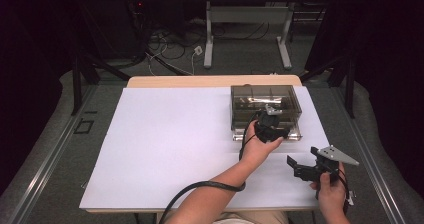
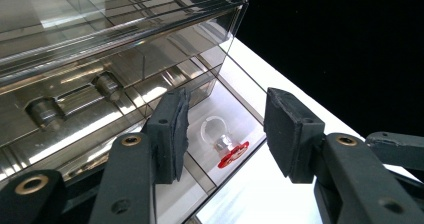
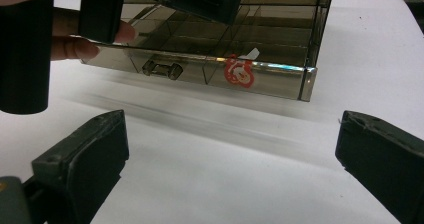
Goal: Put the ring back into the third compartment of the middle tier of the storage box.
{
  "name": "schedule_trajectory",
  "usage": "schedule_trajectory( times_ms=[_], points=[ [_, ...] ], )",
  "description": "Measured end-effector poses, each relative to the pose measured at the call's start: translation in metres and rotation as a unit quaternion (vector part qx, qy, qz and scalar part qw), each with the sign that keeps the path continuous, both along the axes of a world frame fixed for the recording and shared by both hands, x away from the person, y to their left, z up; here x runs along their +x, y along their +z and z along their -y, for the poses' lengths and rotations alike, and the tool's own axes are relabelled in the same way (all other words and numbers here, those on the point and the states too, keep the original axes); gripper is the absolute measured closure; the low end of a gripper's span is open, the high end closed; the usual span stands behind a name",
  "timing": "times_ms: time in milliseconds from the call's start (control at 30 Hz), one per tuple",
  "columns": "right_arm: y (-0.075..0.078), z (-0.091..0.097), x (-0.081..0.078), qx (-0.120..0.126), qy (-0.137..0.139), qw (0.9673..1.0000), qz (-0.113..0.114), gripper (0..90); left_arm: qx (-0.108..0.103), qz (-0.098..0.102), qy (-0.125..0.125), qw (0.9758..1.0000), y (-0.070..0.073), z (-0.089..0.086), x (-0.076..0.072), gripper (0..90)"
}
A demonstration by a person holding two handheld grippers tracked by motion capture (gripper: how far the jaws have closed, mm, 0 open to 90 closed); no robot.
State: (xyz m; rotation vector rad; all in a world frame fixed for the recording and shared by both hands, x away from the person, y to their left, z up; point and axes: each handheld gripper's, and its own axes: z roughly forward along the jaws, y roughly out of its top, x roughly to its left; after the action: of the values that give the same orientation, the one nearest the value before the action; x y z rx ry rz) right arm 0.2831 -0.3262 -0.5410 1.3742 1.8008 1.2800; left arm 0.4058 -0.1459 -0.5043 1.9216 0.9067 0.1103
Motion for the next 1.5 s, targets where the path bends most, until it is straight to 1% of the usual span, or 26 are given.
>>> schedule_trajectory(
  times_ms=[33,67,133,200,267,333,367,400,467,500,533,567,633,667,700,833,867,967,1000,1033,1067,1167,1267,1333,1400,1500],
  points=[
    [0.000,0.000,0.000,0.000,0.001,1.0000,0.000,0.4,0.001,0.002,-0.001,1.0000,0.000,-0.001,-0.001,51.1],
    [0.001,0.000,-0.001,0.003,-0.002,1.0000,-0.008,0.4,0.004,0.004,-0.001,1.0000,0.001,-0.003,-0.001,50.6],
    [0.000,-0.001,0.000,0.007,-0.002,1.0000,-0.002,0.4,0.008,0.008,0.001,0.9999,0.001,-0.005,-0.003,49.5],
    [0.000,-0.001,-0.001,0.004,-0.001,1.0000,-0.008,0.4,0.012,0.013,0.002,0.9998,0.002,-0.008,-0.003,47.7],
    [0.000,-0.001,0.000,0.004,-0.003,1.0000,-0.003,0.4,0.019,0.023,0.003,0.9995,0.002,-0.011,-0.004,45.0],
    [0.000,-0.001,0.000,0.009,-0.006,0.9999,-0.001,0.4,0.021,0.027,0.005,0.9994,0.004,-0.015,-0.006,42.8],
    [0.000,-0.001,-0.001,0.005,-0.005,1.0000,-0.006,0.4,0.019,0.028,0.008,0.9994,0.004,-0.016,-0.006,41.8],
    [0.000,0.000,0.000,0.004,-0.004,1.0000,0.000,0.4,0.021,0.030,0.008,0.9993,0.004,-0.018,-0.007,40.0],
    [0.000,0.000,0.000,0.004,-0.004,1.0000,0.000,0.4,0.023,0.034,0.009,0.9991,0.005,-0.023,-0.008,39.2],
    [0.000,0.000,-0.001,0.003,-0.001,1.0000,-0.005,0.4,0.023,0.036,0.011,0.9990,0.006,-0.025,-0.009,38.3],
    [0.000,0.000,0.000,0.003,-0.003,1.0000,-0.002,0.4,0.023,0.034,0.013,0.9991,0.007,-0.028,-0.010,38.0],
    [0.000,-0.001,-0.001,0.007,-0.005,0.9999,-0.005,0.4,0.022,0.036,0.014,0.9990,0.007,-0.030,-0.010,37.9],
    [0.000,-0.001,-0.001,0.004,-0.003,1.0000,-0.008,0.4,0.021,0.040,0.018,0.9988,0.008,-0.035,-0.011,37.7],
    [0.000,-0.001,-0.001,0.004,-0.004,1.0000,-0.005,0.4,0.020,0.038,0.018,0.9989,0.009,-0.038,-0.012,37.7],
    [0.000,-0.001,-0.001,0.002,-0.002,1.0000,-0.008,0.4,0.019,0.038,0.017,0.9989,0.009,-0.040,-0.012,37.6],
    [0.000,-0.001,-0.001,0.003,-0.001,1.0000,-0.009,0.4,0.017,0.049,0.015,0.9985,0.013,-0.051,-0.015,36.8],
    [0.000,-0.001,-0.001,0.005,-0.002,1.0000,-0.004,0.4,0.018,0.051,0.015,0.9984,0.014,-0.054,-0.015,36.7],
    [0.000,-0.001,-0.001,-0.003,-0.001,1.0000,-0.007,0.4,0.017,0.053,0.016,0.9983,0.017,-0.063,-0.018,36.7],
    [0.000,0.000,0.000,-0.005,0.000,1.0000,-0.006,0.4,0.017,0.058,0.017,0.9980,0.019,-0.067,-0.019,36.4],
    [0.000,0.000,-0.001,-0.007,-0.001,0.9999,-0.012,0.4,0.015,0.055,0.016,0.9983,0.019,-0.069,-0.020,36.1],
    [0.000,-0.001,-0.001,-0.006,-0.001,0.9999,-0.010,0.4,0.016,0.053,0.019,0.9983,0.020,-0.071,-0.021,35.2],
    [0.000,-0.001,-0.001,-0.005,-0.001,0.9999,-0.011,0.4,0.009,0.037,0.025,0.9990,0.022,-0.080,-0.024,29.4],
    [0.000,-0.001,-0.001,-0.006,0.001,1.0000,-0.007,0.4,0.013,0.041,0.030,0.9986,0.022,-0.087,-0.026,24.1],
    [0.000,-0.001,-0.001,-0.004,0.000,0.9999,-0.011,0.4,0.013,0.041,0.032,0.9985,0.022,-0.092,-0.028,20.2],
    [0.000,-0.002,-0.001,-0.002,0.000,1.0000,-0.009,0.3,0.011,0.042,0.034,0.9984,0.022,-0.098,-0.030,16.0],
    [0.000,-0.003,-0.001,-0.001,-0.002,0.9999,-0.011,0.3,0.013,0.043,0.037,0.9983,0.023,-0.108,-0.033,15.3]
  ],
)
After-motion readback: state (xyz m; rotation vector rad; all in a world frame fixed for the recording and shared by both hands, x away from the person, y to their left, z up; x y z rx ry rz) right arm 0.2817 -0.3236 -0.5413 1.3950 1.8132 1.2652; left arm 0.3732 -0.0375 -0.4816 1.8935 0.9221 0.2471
